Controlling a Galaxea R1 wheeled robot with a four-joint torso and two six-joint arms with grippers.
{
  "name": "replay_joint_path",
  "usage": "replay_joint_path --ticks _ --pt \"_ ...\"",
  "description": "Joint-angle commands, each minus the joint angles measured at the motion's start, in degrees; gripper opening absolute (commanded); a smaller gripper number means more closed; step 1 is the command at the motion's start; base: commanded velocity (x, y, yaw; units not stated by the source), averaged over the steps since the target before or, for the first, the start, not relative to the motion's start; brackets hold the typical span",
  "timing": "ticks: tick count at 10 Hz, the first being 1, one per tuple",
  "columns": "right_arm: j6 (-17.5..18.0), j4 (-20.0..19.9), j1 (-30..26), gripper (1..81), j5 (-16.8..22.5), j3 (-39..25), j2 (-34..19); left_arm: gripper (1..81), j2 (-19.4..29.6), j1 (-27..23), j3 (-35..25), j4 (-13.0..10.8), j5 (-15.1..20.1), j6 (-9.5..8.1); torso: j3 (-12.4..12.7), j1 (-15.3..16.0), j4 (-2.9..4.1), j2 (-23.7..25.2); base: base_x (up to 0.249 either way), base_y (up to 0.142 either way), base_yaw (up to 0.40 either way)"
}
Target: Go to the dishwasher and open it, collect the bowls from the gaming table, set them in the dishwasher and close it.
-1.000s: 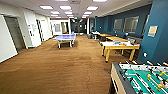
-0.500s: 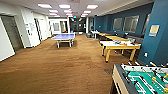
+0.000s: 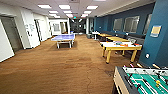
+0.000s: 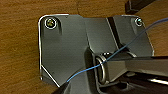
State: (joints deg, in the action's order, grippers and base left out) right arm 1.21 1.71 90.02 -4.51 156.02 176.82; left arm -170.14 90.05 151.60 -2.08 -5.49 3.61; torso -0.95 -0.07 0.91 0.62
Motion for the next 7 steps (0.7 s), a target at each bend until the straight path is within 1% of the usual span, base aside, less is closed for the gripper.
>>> replay_joint_path --ticks 1,7 --pt "-0.50 0.40 -3.83 81.1 2.58 -0.46 0.75 81.1 0.24 -3.79 -0.08 0.24 2.41 0.00 0.00 0.07 0.00 0.00 0.151 0.000 0.000" --pt "-0.50 0.40 -3.83 81.1 2.58 -0.46 0.75 81.1 0.15 -3.78 -0.08 0.33 2.41 0.00 0.00 0.07 0.00 0.00 0.165 0.000 0.000"
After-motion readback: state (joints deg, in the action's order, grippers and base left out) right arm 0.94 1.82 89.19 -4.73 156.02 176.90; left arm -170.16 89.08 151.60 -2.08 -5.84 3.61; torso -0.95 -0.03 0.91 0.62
